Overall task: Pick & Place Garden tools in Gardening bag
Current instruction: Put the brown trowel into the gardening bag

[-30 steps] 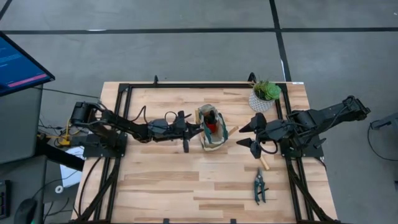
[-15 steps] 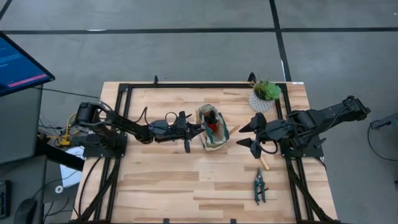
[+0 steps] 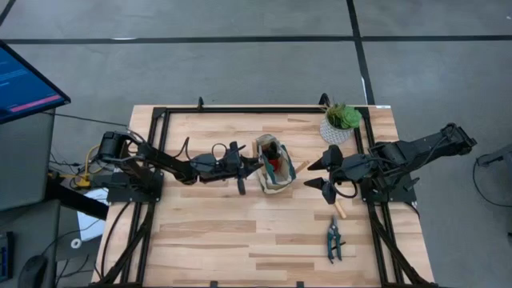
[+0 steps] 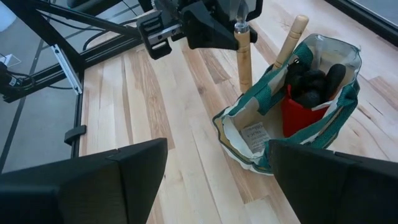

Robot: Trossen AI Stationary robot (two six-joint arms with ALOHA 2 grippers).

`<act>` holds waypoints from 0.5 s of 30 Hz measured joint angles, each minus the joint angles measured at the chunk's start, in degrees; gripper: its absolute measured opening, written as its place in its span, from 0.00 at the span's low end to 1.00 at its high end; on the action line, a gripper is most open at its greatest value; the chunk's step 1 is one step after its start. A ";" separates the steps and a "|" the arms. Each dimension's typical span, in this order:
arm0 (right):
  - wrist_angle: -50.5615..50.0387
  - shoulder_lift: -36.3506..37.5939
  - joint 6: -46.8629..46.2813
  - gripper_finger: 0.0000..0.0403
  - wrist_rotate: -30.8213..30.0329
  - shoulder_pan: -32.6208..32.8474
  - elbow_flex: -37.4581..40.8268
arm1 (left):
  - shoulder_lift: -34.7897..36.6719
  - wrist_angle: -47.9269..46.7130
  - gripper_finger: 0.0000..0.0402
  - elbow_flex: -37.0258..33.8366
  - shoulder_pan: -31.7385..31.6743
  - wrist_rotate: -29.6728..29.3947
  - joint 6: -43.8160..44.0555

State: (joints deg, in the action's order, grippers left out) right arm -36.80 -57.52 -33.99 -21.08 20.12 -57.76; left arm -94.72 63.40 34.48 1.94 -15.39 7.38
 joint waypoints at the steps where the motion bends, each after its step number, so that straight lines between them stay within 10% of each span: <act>1: 0.00 0.00 0.00 0.67 0.00 0.00 0.00 | 0.00 -0.02 0.03 0.00 -0.15 -0.07 0.00; 15: 0.19 -5.20 -6.65 0.67 -5.82 -5.86 0.02 | 0.00 0.72 0.03 -0.01 -0.15 -0.01 0.43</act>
State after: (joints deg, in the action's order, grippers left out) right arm -36.61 -62.72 -40.64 -26.90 14.26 -57.74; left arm -94.72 64.12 34.47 1.79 -15.40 7.81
